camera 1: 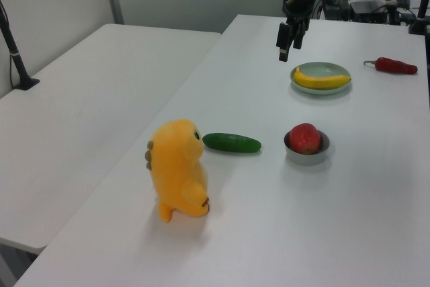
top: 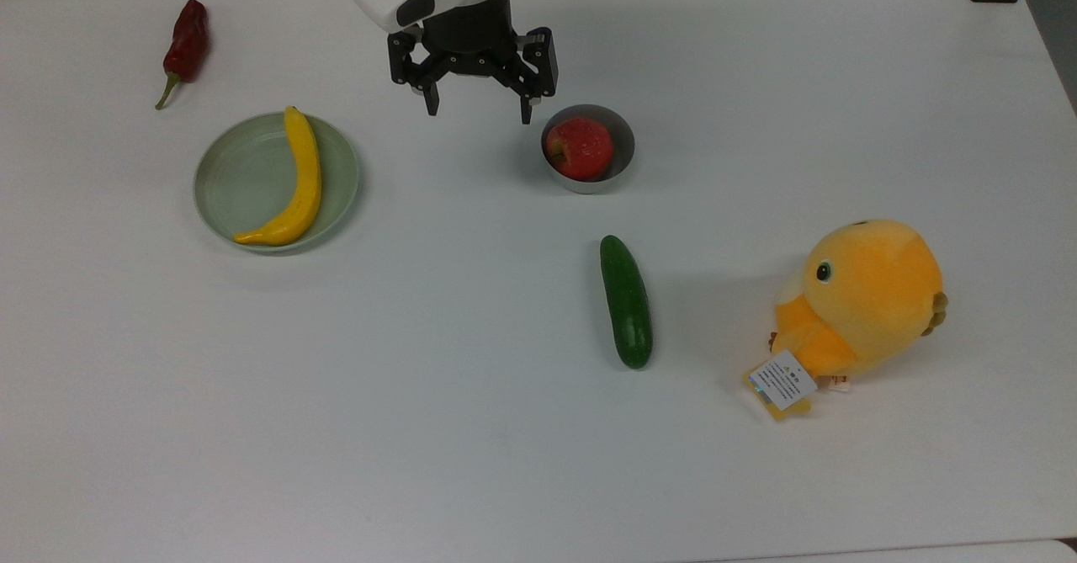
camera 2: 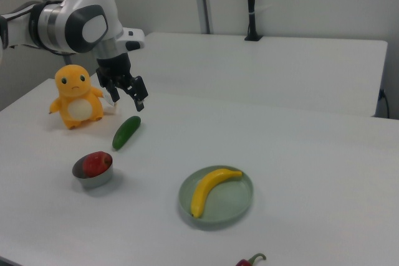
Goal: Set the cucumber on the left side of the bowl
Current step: 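Move the open gripper down toward the green cucumber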
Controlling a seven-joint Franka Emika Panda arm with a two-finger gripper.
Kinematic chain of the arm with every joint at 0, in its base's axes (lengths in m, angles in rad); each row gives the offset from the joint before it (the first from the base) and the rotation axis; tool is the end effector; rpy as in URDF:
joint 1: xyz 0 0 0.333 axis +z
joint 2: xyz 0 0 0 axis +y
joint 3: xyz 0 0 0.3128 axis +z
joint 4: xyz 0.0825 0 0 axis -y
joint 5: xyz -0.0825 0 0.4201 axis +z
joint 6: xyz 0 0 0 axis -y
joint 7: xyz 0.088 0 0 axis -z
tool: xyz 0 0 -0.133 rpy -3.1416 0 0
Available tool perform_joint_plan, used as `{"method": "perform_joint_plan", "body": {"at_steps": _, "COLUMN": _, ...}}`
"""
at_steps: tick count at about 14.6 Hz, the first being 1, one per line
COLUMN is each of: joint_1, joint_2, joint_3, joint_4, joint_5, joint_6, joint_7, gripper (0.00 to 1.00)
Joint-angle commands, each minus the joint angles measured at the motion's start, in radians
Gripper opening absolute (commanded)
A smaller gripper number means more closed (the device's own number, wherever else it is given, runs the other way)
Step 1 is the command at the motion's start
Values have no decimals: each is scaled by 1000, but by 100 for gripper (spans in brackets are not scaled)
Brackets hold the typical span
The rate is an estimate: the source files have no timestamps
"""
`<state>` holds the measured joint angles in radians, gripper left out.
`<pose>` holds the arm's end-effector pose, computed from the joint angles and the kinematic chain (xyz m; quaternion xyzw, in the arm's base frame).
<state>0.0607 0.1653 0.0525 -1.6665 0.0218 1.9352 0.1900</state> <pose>0.6570 0.0750 0.4762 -0.9977 0.0423 -0.0490 0.0223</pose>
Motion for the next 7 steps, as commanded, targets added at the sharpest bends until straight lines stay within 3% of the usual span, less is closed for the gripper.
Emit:
{"method": "perform_joint_plan", "body": {"at_steps": 1, "joint_1": -22, "joint_2": 0, "joint_3": 0, "joint_4": 33, "joint_5": 7, "joint_6": -35, "joint_7": 43, "gripper": 100}}
{"method": "perform_joint_plan", "body": {"at_steps": 7, "joint_1": -24, "joint_2": -7, "joint_3": 0, "joint_4": 30, "joint_5": 4, "joint_6": -33, "joint_7": 26, "gripper": 100}}
